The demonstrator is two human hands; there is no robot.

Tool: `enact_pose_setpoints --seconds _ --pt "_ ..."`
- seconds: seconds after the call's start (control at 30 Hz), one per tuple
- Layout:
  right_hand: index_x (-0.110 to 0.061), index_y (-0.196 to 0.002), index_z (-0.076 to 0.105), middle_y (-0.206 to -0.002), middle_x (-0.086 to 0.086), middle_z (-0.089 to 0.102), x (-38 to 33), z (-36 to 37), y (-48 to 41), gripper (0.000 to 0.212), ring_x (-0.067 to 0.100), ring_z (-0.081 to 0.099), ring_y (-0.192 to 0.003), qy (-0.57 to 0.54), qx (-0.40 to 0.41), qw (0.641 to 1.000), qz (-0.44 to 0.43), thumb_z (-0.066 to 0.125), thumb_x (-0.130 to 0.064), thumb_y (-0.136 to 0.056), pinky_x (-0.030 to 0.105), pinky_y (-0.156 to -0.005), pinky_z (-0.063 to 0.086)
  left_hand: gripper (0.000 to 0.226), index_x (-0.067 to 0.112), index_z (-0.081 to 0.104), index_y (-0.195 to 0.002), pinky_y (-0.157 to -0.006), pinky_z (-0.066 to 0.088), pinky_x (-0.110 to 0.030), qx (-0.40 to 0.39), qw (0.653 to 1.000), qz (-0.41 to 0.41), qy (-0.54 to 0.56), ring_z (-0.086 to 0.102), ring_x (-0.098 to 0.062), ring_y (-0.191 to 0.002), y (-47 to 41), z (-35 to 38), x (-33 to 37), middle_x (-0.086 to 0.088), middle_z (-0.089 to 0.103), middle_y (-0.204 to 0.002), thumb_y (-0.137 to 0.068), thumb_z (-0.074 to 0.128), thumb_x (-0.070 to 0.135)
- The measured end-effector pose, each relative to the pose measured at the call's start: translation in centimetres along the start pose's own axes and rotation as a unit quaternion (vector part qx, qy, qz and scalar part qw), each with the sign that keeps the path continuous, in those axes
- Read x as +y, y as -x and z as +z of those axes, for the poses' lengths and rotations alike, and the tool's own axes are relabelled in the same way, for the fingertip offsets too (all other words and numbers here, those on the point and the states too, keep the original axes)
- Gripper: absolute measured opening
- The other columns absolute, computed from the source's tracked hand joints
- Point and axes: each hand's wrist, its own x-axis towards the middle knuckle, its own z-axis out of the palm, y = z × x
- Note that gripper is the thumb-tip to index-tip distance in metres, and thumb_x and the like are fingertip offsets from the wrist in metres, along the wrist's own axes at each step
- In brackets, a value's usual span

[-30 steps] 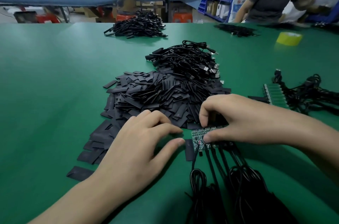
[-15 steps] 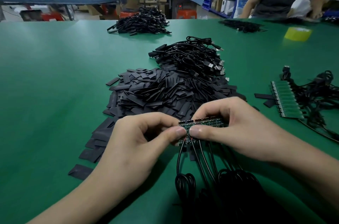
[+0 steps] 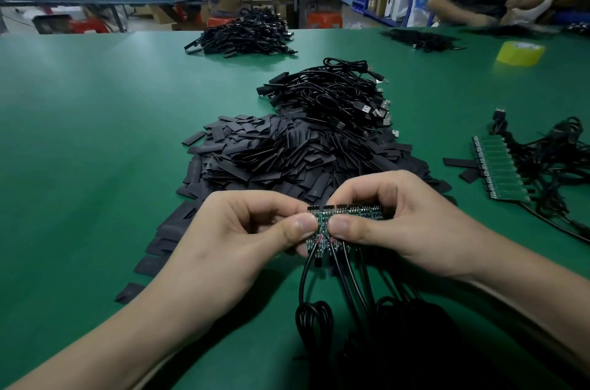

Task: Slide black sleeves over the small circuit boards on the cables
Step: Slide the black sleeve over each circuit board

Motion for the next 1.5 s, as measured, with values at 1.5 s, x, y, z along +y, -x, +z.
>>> enact_pose_setpoints --seconds 1.5 --pt "-0.019 -0.096 0.075 -0.058 -0.005 0.044 -3.6 -5.2 0.5 0.031 0.008 0.032 -0.041 0.048 -0.024 0.991 0.124 0.067 -0.049 -0.092 0.016 -0.041 0.03 0.065 0.04 0.071 -0.113 -0.087 0.045 -0.033 -0.041 0.858 0.132 -0.496 0.048 -0.005 -0.095 -0.1 1.1 -1.4 0.02 0.053 -0.097 -0.073 0.047 0.085"
